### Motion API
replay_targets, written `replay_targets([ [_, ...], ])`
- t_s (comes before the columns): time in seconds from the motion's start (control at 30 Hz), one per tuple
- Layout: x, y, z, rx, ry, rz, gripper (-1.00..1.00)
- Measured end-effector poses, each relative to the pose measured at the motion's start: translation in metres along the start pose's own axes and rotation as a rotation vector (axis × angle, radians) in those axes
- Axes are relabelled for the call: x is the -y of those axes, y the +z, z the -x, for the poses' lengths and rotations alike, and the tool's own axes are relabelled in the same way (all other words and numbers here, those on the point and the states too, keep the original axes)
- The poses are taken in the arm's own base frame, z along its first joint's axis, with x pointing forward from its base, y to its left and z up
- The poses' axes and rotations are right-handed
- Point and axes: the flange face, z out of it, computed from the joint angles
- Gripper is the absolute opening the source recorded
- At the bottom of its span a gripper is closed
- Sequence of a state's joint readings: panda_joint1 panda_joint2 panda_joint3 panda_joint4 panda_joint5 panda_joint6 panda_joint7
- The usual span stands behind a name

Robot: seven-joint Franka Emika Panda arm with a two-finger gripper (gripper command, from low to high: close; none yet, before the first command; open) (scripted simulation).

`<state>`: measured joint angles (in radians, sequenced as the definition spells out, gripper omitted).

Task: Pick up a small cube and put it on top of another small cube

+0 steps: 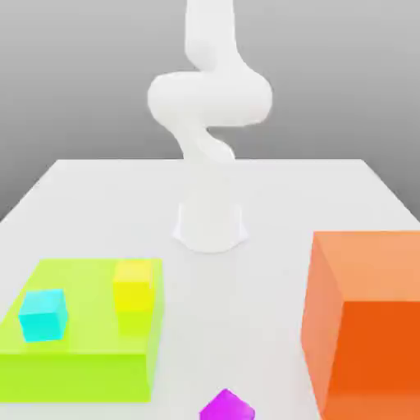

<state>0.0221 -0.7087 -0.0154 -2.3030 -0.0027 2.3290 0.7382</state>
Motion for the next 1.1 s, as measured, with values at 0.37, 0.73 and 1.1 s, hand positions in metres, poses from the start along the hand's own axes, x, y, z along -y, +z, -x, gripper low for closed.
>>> replay_targets([
  [0.37,-0.015,0.201,0.027,0.258,-0.288,0.136,0.0],
  [0.73,-0.078,0.373,0.111,0.534,-0.571,0.231,0.0],
  [1.1,-0.164,0.495,0.205,0.701,-0.728,0.27,-1.0],
])
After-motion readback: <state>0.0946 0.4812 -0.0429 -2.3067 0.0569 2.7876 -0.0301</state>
